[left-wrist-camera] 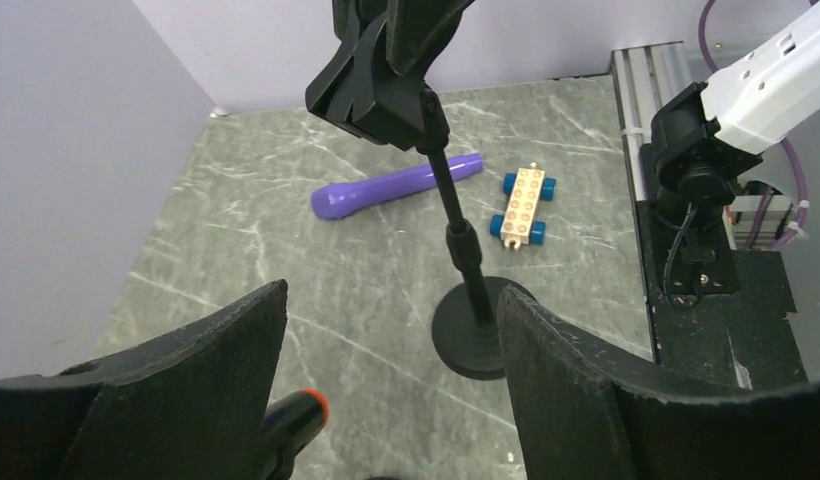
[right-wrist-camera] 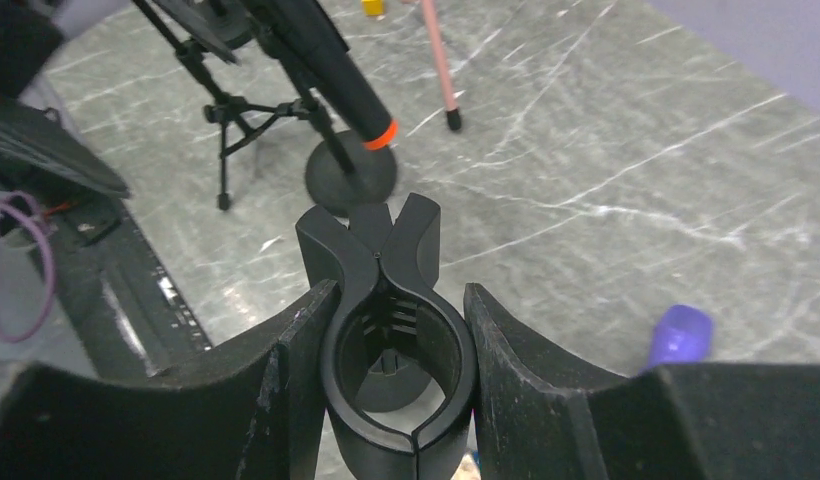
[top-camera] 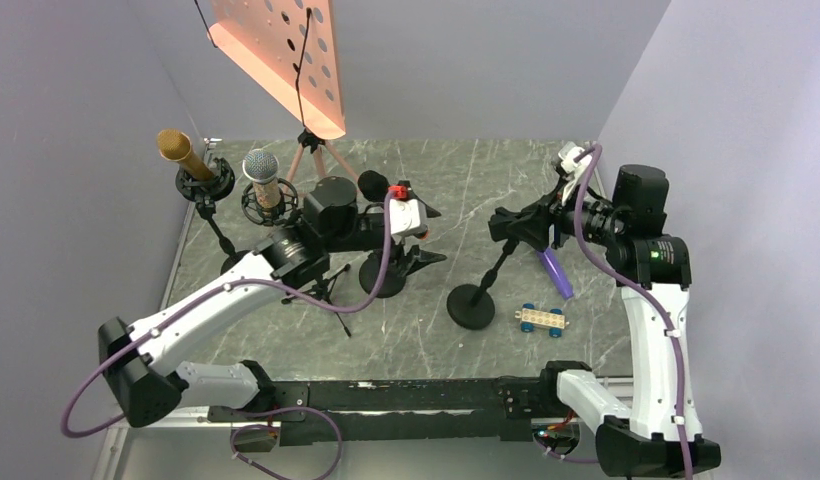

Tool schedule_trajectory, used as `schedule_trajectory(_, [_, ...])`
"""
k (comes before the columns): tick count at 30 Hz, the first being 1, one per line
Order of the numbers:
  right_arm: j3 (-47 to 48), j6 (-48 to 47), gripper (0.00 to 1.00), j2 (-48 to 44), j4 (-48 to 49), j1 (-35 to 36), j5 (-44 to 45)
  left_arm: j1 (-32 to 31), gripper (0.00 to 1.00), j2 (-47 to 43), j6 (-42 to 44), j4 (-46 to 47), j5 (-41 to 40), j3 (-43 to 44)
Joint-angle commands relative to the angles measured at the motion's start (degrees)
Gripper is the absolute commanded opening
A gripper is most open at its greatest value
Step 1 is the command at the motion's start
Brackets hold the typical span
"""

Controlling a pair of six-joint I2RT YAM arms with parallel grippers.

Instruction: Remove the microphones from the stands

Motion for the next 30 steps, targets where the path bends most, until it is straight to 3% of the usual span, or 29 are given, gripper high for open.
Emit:
schedule_trajectory(1, [-2.9, 2.5, 0.0, -2.4, 4.9, -2.0, -11.1, -0.3, 0.79, 4.9, -4.9, 9.4, 7.0, -1.2])
schedule_trajectory(4, [-3.6, 1.3, 0.0, -3.3, 5.0, -3.0, -11.1, -0.6, 0.75, 9.4, -8.8, 12.2, 9.6, -1.7])
schedule_trajectory(6, [-5.4, 5.3, 0.0, -4.2, 9.2, -3.2, -5.4, -1.6, 0.72, 11.6, -9.2, 13.6, 9.3, -2.3])
schedule_trajectory(10, [-8.7, 15.1, 0.0, -6.4, 16.4, -3.5, 6.2, -6.4, 0.71, 13.1, -10.9, 21.3, -3.1, -8.8])
schedule_trajectory(15, [-8.0, 25.1, 0.0, -7.1, 14.7, -3.5, 14.4, -10.8, 0.73, 16.6, -13.1, 29.6, -16.8, -11.8])
schedule_trajectory(25, [-6.9, 35.3, 0.0, -6.7, 10.3, -3.5, 18.5, -13.9, 0.74, 26.6, -16.4, 36.0, -27.6, -8.2])
schedule_trajectory(28, [-6.7, 35.3, 0.0, -6.9, 9.9, -3.5, 19.1, -13.9, 0.67, 28.2, -16.2, 36.3, -27.2, -7.6])
schedule_trajectory(30, [-6.8, 35.2, 0.0, -6.6, 9.4, -3.5, 19.4, -13.8, 0.57, 28.7, -16.4, 36.7, -26.7, -7.4])
